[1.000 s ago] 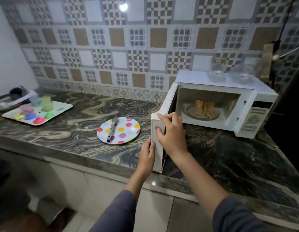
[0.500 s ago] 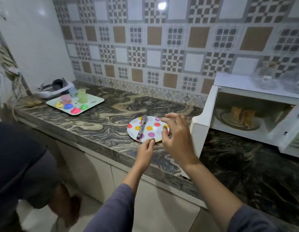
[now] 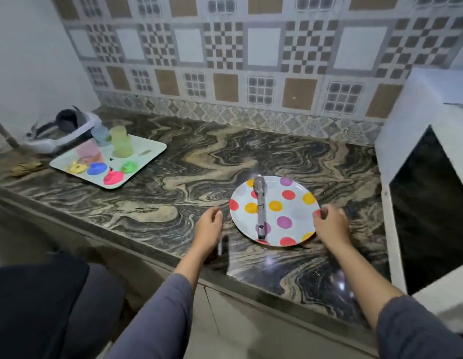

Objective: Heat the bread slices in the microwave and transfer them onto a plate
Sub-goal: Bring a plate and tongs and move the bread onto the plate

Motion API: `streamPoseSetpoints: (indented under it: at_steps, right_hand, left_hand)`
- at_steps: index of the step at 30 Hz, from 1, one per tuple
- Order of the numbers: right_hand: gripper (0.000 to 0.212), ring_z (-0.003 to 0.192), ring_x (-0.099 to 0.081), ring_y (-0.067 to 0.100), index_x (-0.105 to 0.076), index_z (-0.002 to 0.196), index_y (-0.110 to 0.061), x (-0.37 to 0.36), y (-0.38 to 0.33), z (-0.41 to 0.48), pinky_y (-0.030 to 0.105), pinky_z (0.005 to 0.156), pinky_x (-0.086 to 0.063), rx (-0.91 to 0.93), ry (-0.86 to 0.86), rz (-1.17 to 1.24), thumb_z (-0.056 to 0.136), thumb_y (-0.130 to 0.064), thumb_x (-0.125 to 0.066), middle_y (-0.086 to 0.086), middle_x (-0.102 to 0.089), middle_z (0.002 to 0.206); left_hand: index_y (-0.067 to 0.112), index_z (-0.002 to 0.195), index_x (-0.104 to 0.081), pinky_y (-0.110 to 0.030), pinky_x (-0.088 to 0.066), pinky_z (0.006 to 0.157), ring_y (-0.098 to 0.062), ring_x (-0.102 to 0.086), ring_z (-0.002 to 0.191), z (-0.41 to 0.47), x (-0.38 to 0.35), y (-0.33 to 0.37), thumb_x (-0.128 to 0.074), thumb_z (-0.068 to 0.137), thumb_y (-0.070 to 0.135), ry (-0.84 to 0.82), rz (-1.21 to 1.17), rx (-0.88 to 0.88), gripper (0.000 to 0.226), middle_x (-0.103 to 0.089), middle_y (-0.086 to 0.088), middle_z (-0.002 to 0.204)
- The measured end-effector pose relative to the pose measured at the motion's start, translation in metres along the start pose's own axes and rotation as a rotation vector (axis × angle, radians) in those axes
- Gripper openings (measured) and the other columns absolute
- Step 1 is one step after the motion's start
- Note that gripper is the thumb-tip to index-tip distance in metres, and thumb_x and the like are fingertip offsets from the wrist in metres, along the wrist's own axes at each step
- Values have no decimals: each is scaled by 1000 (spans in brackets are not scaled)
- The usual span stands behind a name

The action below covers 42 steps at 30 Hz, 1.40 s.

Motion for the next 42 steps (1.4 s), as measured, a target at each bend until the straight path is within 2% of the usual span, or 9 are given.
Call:
streamPoseSetpoints:
  at_steps: [6,12,15,18,22,26,30,39,42]
  right_hand:
    - [23,106,-54,42,-57,105,3,-25,13,26,44,90,-43,-186,-3,-31,87,-10,-51,31,-58,112]
    - [29,103,-57,38,-61,107,-2,-30,20,35,40,86,-47,-265,-82,-54,81,-1,-48,26,-62,111]
    - [28,104,-58,36,-63,108,0,-26,18,29,36,82,-44,-279,-86,-12,85,-2,-48,23,-64,112]
    - [25,101,-59,36,-62,106,-2,-25,19,18,39,82,-47,-285,-74,50,86,-4,-46,22,-64,110]
    - [23,96,-60,35,-61,101,-6,-21,26,-6,41,80,-49,-308,-52,151,86,-2,-44,19,-64,102]
    - [20,93,-61,34,-61,93,-9,-11,30,-43,45,81,-51,-310,-57,215,85,0,-45,19,-65,98]
    - [19,87,-59,30,-60,92,-9,5,33,-87,40,73,-50,-273,-68,259,87,-1,-43,14,-64,92]
    - [21,85,-56,27,-63,95,-3,56,65,-220,32,71,-42,-183,-90,341,85,0,-45,12,-61,87]
    - [21,85,-55,27,-62,98,-8,82,90,-269,30,69,-41,-193,-99,314,86,-3,-44,10,-61,90]
  left_hand:
    - [3,122,-52,-40,-43,101,-26,-57,109,57,-28,-8,-51,86,30,-136,-45,76,45,-60,-11,121]
    - [3,100,-62,-31,-40,67,-20,-54,77,74,-34,-4,-54,79,-4,-176,-27,66,23,-63,-10,88]
    - [1,84,-64,-34,-40,58,-20,-52,66,79,-35,-15,-52,70,-1,-235,-26,56,19,-63,-17,76]
    - [-2,92,-63,-32,-44,65,-19,-56,74,70,-31,-15,-53,72,-1,-252,-67,63,22,-67,-24,88]
    - [2,111,-59,-35,-50,71,-22,-61,84,40,-19,-15,-53,80,-8,-269,-130,74,33,-65,-9,96]
    - [1,112,-59,-40,-51,78,-26,-63,90,2,-6,-21,-50,78,-10,-260,-125,84,37,-67,-13,101]
    - [3,104,-62,-26,-50,63,-24,-61,82,-51,8,-22,-47,78,-11,-210,-143,51,34,-68,-9,93]
    - [1,107,-62,-24,-47,76,-19,-59,92,-215,35,-42,-52,81,-8,-40,-217,6,29,-65,-11,102]
    - [3,108,-60,-18,-48,70,-17,-60,88,-272,31,-50,-54,83,-5,-43,-241,23,27,-65,-10,102]
Point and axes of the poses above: each hand's wrist, its own z-axis towards the middle knuckle, its own x-axis out of the back of the hand, y = z × x, the point moved 3 cm from there along z, towards the middle knuckle
